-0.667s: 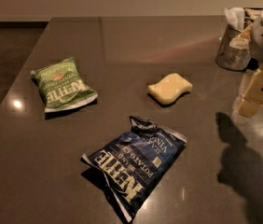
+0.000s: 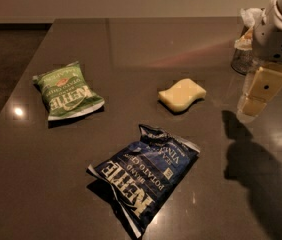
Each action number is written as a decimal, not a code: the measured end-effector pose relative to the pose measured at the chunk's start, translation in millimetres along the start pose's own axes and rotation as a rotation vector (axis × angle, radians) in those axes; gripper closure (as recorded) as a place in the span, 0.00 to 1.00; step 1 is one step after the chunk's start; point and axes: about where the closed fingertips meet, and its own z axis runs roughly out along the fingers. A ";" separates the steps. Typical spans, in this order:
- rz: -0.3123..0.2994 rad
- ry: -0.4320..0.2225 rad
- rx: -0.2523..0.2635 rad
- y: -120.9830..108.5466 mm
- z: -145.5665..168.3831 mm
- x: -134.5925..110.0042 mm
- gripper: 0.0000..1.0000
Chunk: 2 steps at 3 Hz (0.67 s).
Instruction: Move sponge near green jalapeno chip bag
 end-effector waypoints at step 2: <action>-0.052 -0.070 -0.103 -40.4 73.2 -28.1 0.00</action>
Offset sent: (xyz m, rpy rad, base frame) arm 0.0957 0.0476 -0.0952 0.1163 0.1395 0.1570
